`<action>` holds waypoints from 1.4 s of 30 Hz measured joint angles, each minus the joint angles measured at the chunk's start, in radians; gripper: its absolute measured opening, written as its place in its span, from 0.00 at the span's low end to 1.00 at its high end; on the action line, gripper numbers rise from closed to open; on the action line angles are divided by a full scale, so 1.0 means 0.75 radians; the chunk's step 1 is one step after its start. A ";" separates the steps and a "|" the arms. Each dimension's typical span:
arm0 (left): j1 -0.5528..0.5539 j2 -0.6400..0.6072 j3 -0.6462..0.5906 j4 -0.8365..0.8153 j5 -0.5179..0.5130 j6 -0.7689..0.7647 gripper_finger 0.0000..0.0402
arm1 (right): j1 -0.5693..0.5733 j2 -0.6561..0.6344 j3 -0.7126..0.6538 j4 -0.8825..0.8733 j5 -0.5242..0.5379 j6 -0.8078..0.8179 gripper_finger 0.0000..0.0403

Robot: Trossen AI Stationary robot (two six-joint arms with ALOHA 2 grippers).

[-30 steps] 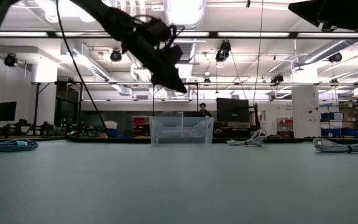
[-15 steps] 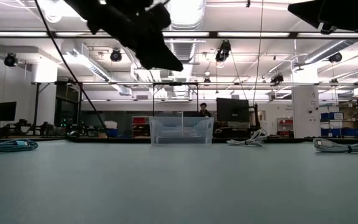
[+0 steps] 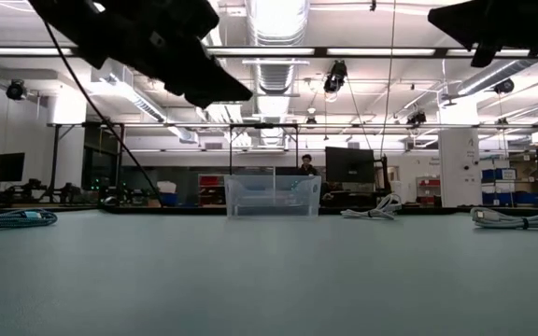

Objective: Pick and place USB-C Cables
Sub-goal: Put the bottom right white charger cable into the transparent bin

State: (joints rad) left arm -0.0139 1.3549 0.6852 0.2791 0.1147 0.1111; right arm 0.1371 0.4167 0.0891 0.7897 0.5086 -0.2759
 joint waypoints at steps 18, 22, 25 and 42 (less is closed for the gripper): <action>0.000 -0.294 -0.072 -0.370 -0.118 -0.141 0.13 | 0.000 0.324 0.243 -0.341 -0.066 0.445 0.08; 0.000 -0.307 -0.072 -0.376 -0.156 -0.137 0.13 | 0.000 0.393 0.407 -0.772 -0.040 0.599 0.08; 0.001 -0.307 -0.072 -0.376 -0.163 -0.130 0.13 | 0.000 0.451 0.553 -1.128 -0.039 0.759 0.08; 0.001 -0.307 -0.071 -0.374 -0.301 -0.127 0.13 | 0.001 0.780 0.808 -2.248 -0.383 1.200 0.08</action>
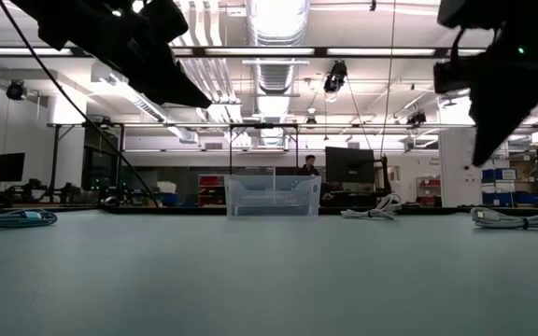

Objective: Pick and place USB-C Cables
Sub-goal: Put the bottom right white charger cable into the transparent bin

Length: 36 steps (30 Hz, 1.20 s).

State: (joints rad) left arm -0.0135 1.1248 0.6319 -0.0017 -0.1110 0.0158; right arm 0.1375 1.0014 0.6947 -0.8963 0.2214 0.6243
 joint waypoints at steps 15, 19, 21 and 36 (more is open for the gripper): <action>0.000 0.000 0.001 0.002 -0.033 -0.001 0.13 | 0.003 0.100 -0.083 -0.002 -0.062 -0.173 0.26; 0.000 0.000 0.001 0.027 -0.082 0.000 0.13 | 0.003 0.108 -0.083 0.020 -0.062 -0.214 0.37; 0.000 0.001 0.006 0.036 -0.107 0.026 0.13 | 0.003 0.108 -0.083 0.027 -0.062 -0.220 0.43; 0.001 0.001 0.007 0.146 -0.248 0.203 0.13 | 0.003 0.342 -0.084 0.081 -0.132 -0.168 0.50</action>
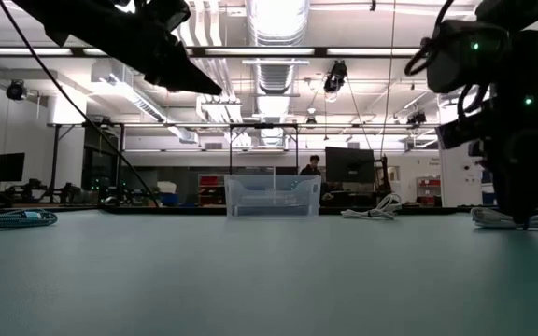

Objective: Pick and place USB-C Cables
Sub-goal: Put the bottom right white charger cable into the transparent bin

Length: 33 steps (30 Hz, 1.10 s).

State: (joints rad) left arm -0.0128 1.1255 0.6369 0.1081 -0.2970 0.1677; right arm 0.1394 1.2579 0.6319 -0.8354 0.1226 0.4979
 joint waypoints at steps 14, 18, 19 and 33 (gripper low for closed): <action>0.000 0.000 -0.001 0.021 0.000 0.003 0.13 | 0.000 0.070 0.001 0.018 -0.017 0.037 0.28; 0.000 0.000 -0.002 0.025 0.000 0.003 0.13 | 0.000 0.064 0.000 0.016 0.008 0.037 0.14; 0.000 0.000 -0.002 0.024 0.000 0.003 0.13 | -0.001 0.063 -0.001 0.016 0.011 0.036 0.11; 0.000 -0.001 -0.003 0.141 0.004 0.107 0.13 | -0.012 -0.062 0.013 0.159 0.060 0.013 0.05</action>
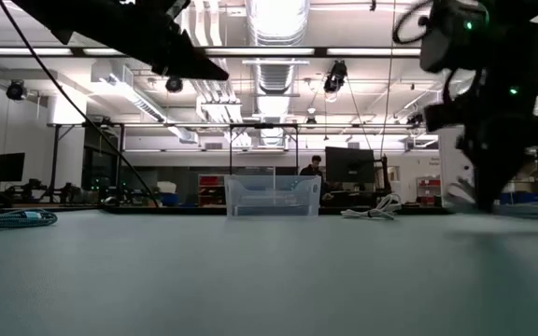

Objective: Pick and place USB-C Cables
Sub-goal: Put the bottom right white charger cable into the transparent bin

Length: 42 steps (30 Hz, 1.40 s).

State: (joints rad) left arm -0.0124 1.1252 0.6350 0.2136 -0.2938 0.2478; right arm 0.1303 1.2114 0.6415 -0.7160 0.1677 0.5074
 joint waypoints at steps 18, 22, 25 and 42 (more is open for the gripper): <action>0.336 0.000 0.001 0.259 0.288 0.304 0.13 | -0.402 -0.085 -0.005 0.877 0.074 -0.788 0.04; 0.367 0.000 0.000 0.300 0.410 0.225 0.13 | -0.458 -0.084 -0.006 1.111 -0.034 -0.859 0.04; 0.359 0.000 0.001 0.324 0.589 0.189 0.13 | -0.461 -0.084 -0.007 1.305 -0.099 -0.878 0.04; 0.348 0.109 0.002 0.593 0.708 -0.019 0.13 | -0.468 0.133 -0.012 2.087 -0.189 -0.946 0.04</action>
State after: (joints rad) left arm 0.2489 1.2067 0.6364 0.6582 0.2375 0.2337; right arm -0.2210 1.3111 0.6328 0.8492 0.0257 -0.2024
